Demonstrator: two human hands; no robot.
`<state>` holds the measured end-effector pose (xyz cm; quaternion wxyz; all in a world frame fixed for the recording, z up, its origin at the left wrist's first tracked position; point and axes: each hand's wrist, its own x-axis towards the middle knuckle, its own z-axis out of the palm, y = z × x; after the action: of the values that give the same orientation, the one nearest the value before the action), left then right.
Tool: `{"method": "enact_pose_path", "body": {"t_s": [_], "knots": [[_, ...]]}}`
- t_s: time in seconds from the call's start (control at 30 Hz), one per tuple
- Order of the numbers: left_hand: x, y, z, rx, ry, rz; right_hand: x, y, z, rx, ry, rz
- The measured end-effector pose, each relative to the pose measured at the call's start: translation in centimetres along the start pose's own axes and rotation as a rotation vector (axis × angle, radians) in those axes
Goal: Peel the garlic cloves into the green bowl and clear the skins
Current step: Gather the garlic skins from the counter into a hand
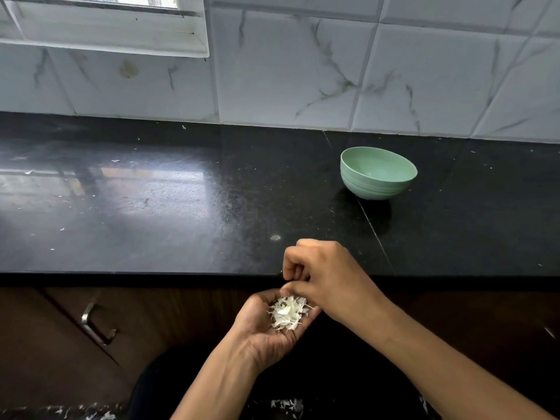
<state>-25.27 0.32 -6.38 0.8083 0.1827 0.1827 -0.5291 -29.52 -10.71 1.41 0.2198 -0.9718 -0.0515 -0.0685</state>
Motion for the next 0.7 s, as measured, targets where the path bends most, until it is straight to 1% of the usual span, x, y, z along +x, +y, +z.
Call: {"method": "enact_pose_path", "body": {"t_s": [0.07, 0.1, 0.17, 0.2, 0.27, 0.33, 0.4, 0.5, 0.63, 0.7], "knots": [[0.2, -0.1, 0.1, 0.042, 0.019, -0.004, 0.8, 1.3, -0.3, -0.003, 0.028, 0.032], [0.3, -0.1, 0.1, 0.052, 0.028, -0.006, 1.8, 2.5, -0.6, -0.001, 0.071, 0.054], [0.5, -0.3, 0.1, 0.041, 0.047, -0.017, 4.0, 5.9, -1.5, -0.058, 0.178, 0.146], [0.5, -0.3, 0.1, 0.035, 0.053, -0.019, 5.2, 7.6, -2.0, -0.113, 0.182, 0.22], [0.6, -0.4, 0.2, 0.022, 0.062, -0.021, 6.8, 10.1, -2.2, -0.203, 0.094, 0.354], [0.7, -0.5, 0.3, 0.007, 0.067, -0.025, 6.9, 10.5, -1.5, -0.268, -0.007, 0.366], [0.8, -0.4, 0.3, 0.001, 0.068, -0.022, 5.3, 8.7, -0.4, -0.286, -0.057, 0.28], [1.0, -0.2, 0.3, -0.005, 0.069, -0.021, 1.6, 5.1, 1.0, -0.243, -0.116, 0.113], [0.5, -0.4, 0.6, -0.02, 0.044, 0.015, -0.4, 2.2, 2.1, -0.181, -0.151, -0.086], [0.2, -0.4, 0.6, -0.051, 0.05, 0.054, -0.8, 1.2, 2.6, -0.189, -0.118, -0.229]]}}
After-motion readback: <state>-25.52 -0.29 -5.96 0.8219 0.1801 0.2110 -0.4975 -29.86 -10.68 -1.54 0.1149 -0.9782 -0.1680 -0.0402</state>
